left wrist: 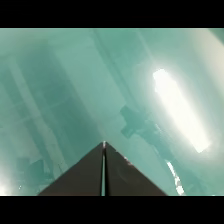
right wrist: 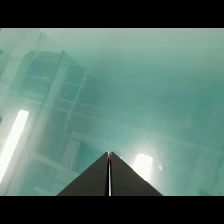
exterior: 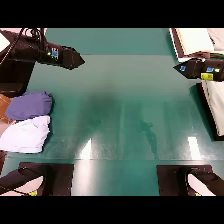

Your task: Fold the shirts.

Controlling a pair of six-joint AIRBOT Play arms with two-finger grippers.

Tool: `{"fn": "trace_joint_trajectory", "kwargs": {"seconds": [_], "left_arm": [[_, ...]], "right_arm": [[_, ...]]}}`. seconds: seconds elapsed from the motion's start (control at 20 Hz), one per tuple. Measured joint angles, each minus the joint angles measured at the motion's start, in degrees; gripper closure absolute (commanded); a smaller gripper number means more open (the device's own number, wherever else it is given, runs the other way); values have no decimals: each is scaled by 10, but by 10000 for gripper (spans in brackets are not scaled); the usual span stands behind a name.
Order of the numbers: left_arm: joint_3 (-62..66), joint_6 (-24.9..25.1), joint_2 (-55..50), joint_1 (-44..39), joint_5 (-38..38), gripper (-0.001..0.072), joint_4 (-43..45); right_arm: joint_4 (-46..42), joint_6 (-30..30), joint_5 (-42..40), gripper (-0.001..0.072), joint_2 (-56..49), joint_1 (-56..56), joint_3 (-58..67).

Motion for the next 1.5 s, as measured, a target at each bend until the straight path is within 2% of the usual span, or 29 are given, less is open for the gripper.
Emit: {"fn": "trace_joint_trajectory", "kwargs": {"seconds": [0.7, 0.8, 0.9, 1.05, 1.1, 1.15, 1.2, 1.35, 1.5], "left_arm": [[0, -1, 0, 0, 1, 685, -6], [1, 1, 0, 0, 19, 685, -7], [5, 2, 5, 9, 24, 684, 17], [7, -14, 18, 53, -12, 683, 103], [7, -21, 21, 75, -31, 573, 138], [3, -27, 23, 100, -49, 264, 169], [-5, -32, 25, 128, -67, 34, 198], [-60, -39, 27, 203, -88, 37, 244], [-158, -43, 28, 260, -65, 37, 263]], "right_arm": [[1, 0, 1, 695, 0, 0, 0], [1, 0, 1, 694, 0, 0, 0], [1, 0, 2, 694, 0, 0, 0], [1, 0, 5, 695, 0, 0, 0], [1, 0, 7, 694, 0, 0, 0], [1, 0, 9, 694, 0, 0, 0], [1, 0, 10, 694, 0, 0, 0], [1, 0, 12, 694, 1, 0, 0], [1, 0, 13, 695, 1, 0, 0]]}}
